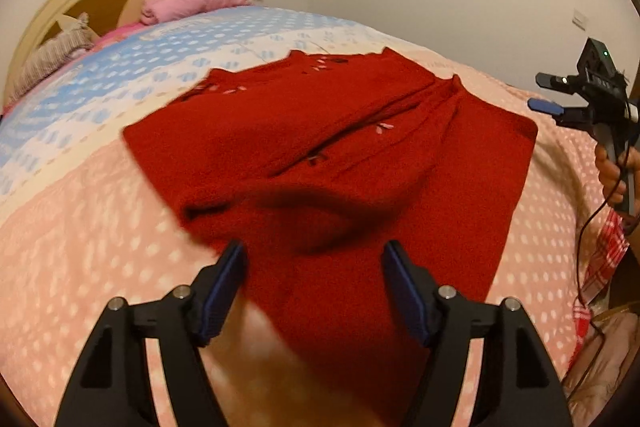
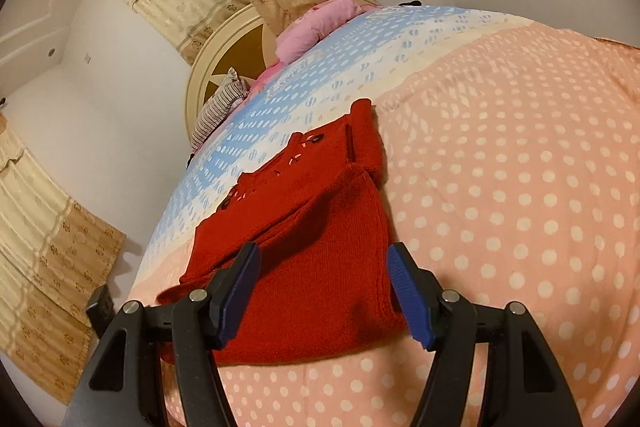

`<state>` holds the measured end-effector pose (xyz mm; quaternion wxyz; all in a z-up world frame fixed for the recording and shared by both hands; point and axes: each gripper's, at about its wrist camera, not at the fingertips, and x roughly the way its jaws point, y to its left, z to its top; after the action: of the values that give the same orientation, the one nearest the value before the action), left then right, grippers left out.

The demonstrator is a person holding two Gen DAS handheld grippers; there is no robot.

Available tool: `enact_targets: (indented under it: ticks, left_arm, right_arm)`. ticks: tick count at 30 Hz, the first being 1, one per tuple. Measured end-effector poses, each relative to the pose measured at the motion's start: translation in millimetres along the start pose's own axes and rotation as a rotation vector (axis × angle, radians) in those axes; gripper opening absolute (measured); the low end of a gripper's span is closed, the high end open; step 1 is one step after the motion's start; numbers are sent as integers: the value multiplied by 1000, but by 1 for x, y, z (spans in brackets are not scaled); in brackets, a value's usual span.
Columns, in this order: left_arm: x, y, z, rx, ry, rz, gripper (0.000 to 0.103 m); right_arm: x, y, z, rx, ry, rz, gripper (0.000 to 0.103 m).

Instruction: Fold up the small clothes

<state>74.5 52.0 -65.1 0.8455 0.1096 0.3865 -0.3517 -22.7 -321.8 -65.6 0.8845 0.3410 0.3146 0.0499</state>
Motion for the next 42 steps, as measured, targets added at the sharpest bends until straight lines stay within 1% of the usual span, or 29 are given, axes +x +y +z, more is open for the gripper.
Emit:
enact_targets:
  ticks: [2, 4, 7, 8, 9, 11, 14, 17, 20, 21, 23, 24, 25, 26, 27, 28, 30, 33, 35, 38, 40, 42]
  left_arm:
    - [5, 4, 4, -50, -3, -41, 72]
    - [8, 11, 4, -119, -14, -67, 62]
    - [5, 23, -1, -222, -37, -105, 51]
    - [4, 27, -2, -256, -45, -120, 49]
    - [3, 31, -4, -289, -51, -133, 44]
    - [4, 37, -6, -340, -52, -147, 43]
    - [5, 35, -5, -353, -51, -125, 46]
    - [8, 33, -2, -361, -51, -109, 48]
    - [9, 34, -1, -381, -64, -94, 47]
    - [10, 34, -1, -387, -67, -92, 46]
    - [11, 35, -1, -393, -70, -84, 41]
    - [11, 36, -2, -399, -70, -73, 34]
    - [11, 38, -3, -411, -71, -64, 25]
    - [11, 40, -4, -422, -72, -64, 19]
    - [11, 42, -5, -434, -72, -65, 11]
    - [11, 43, -6, -440, -74, -66, 10]
    - [8, 39, -5, -427, -82, -48, 7]
    - [0, 28, -1, -378, -100, -6, 6]
    - [-8, 23, 2, -365, -128, -9, 6]
    - [-15, 22, 9, -364, -149, -10, 6]
    - [-17, 20, 13, -351, -150, 11, 6]
    - [-15, 16, 16, -334, -137, 51, 6]
  right_arm:
    - [-2, 1, -1, -5, -1, -3, 66]
    - [-1, 1, -1, -18, 2, -11, 66]
    - [4, 6, -3, -73, 18, -60, 66]
    - [6, 8, -3, -93, 25, -75, 66]
    - [10, 9, -3, -115, 35, -92, 66]
    - [20, 13, 0, -170, 55, -126, 66]
    - [41, 23, 10, -279, 79, -196, 66]
    - [66, 35, 22, -387, 95, -240, 66]
    - [96, 38, 29, -452, 132, -278, 66]
    - [104, 38, 30, -464, 142, -298, 66]
    - [123, 36, 30, -494, 168, -323, 66]
    - [129, 35, 28, -502, 184, -335, 66]
    - [136, 33, 26, -508, 199, -357, 55]
    - [138, 32, 23, -514, 200, -358, 46]
    - [136, 33, 21, -516, 192, -348, 37]
    - [133, 34, 20, -521, 176, -351, 26]
    - [125, 37, 18, -533, 151, -369, 14]
    - [111, 41, 19, -507, 115, -362, 10]
    - [97, 45, 21, -491, 77, -349, 9]
    - [83, 54, 22, -489, 38, -337, 8]
    - [74, 62, 23, -494, 12, -327, 8]
    - [68, 70, 24, -510, -7, -326, 8]
